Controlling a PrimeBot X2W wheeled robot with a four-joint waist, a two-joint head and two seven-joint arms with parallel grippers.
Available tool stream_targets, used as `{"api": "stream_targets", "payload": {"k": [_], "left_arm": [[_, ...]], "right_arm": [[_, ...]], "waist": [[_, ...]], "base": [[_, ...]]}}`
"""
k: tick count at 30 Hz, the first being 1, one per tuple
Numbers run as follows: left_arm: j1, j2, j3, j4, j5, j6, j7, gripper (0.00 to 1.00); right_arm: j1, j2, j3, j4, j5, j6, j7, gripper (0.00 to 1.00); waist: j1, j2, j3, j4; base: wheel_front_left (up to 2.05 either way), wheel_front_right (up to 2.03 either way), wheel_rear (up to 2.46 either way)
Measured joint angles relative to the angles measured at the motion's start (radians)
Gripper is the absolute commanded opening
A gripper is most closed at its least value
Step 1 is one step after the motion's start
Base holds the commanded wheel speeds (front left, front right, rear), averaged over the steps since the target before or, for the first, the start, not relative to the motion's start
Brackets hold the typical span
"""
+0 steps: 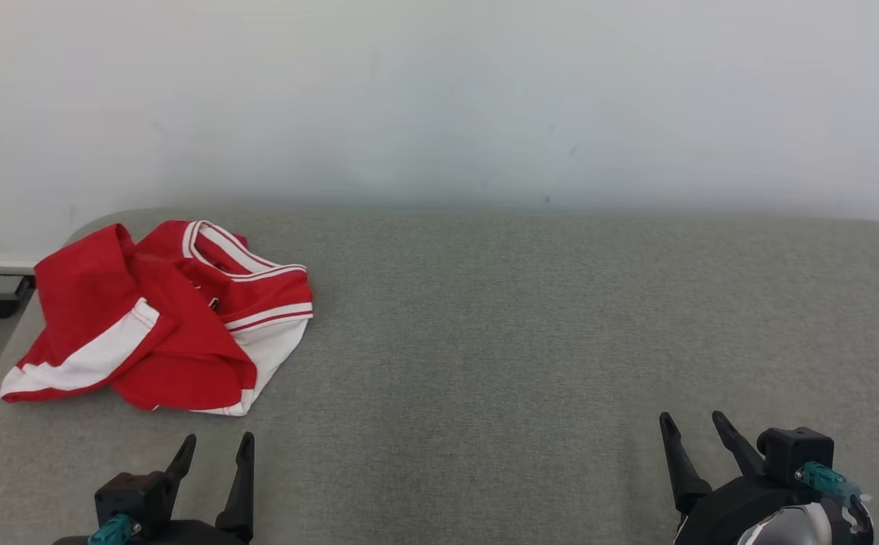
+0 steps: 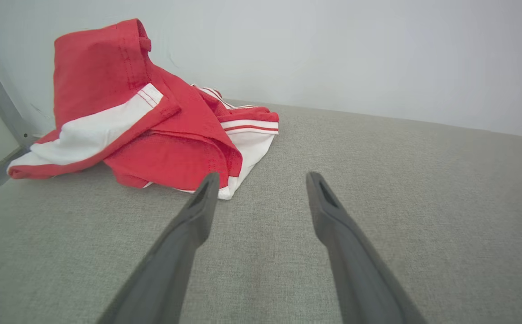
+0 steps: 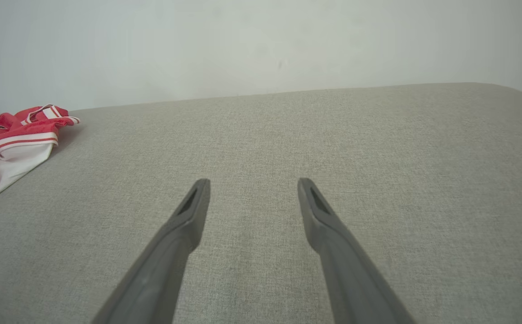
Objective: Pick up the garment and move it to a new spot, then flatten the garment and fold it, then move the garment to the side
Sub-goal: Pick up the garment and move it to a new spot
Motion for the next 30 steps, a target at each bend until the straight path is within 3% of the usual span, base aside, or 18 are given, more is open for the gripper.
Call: {"api": "stream_targets", "payload": {"k": [30], "left_arm": [[0.036,0.040,0.052,-0.051,0.005,0.006,0.035,1.00]], "right_arm": [[-0.008,0.055,0.023,-0.021,-0.010,0.000,0.030,1.00]], "waist": [[-0.0001,0.0000,0.001,0.399]], "base": [[0.00,0.00,0.00]]}}
